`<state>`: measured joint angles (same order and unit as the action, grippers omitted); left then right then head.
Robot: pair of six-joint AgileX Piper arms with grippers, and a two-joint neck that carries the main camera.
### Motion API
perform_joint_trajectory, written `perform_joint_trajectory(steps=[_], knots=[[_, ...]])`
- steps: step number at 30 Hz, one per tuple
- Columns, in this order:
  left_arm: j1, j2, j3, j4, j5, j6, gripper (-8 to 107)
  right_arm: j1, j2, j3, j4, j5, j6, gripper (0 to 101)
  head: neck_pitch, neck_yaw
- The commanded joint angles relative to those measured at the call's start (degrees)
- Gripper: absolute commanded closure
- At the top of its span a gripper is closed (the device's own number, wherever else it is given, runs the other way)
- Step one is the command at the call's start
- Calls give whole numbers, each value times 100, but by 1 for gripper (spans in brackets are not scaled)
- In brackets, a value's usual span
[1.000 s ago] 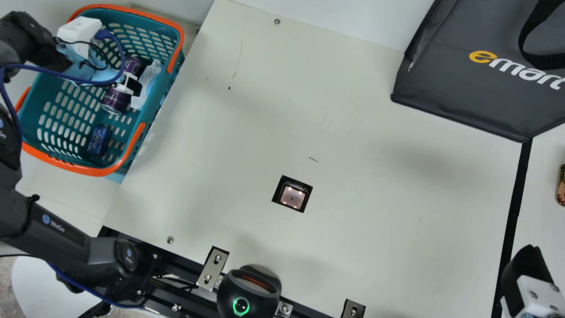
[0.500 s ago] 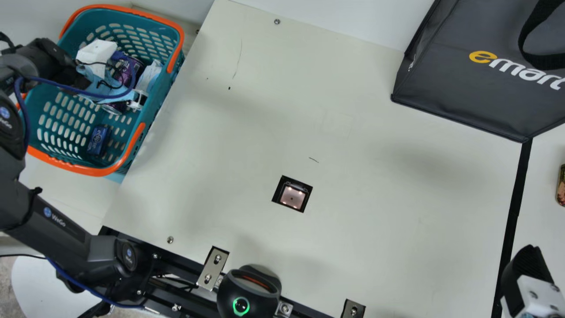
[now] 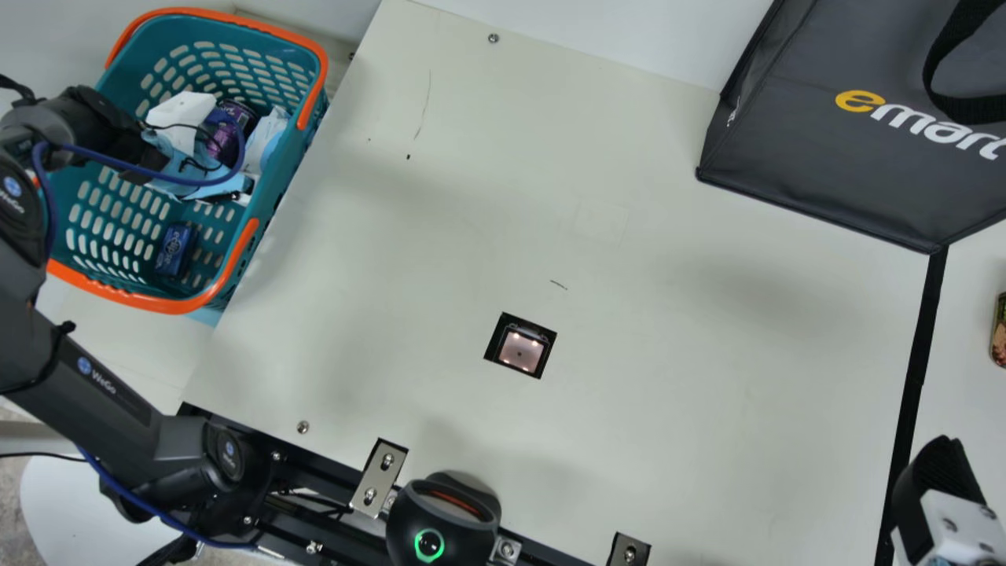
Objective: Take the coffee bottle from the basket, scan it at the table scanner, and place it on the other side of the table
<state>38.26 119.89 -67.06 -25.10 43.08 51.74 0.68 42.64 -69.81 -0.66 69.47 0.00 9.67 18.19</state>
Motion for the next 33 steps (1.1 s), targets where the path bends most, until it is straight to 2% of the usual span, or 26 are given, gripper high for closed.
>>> perform_joint_trajectory(steps=[1, 18, 33], knots=[[13, 34, -22, -56, 23, 109, 9, 0, 0, 0, 0, 0, 0, 6, -175, 23], [118, 441, -251, -412, -61, 764, 9, 0, 0, 0, 0, 0, 0, 6, -175, 23], [39, 605, -244, -339, -404, 724, 9, 0, 0, 0, 0, 0, 0, 6, -175, 23]])
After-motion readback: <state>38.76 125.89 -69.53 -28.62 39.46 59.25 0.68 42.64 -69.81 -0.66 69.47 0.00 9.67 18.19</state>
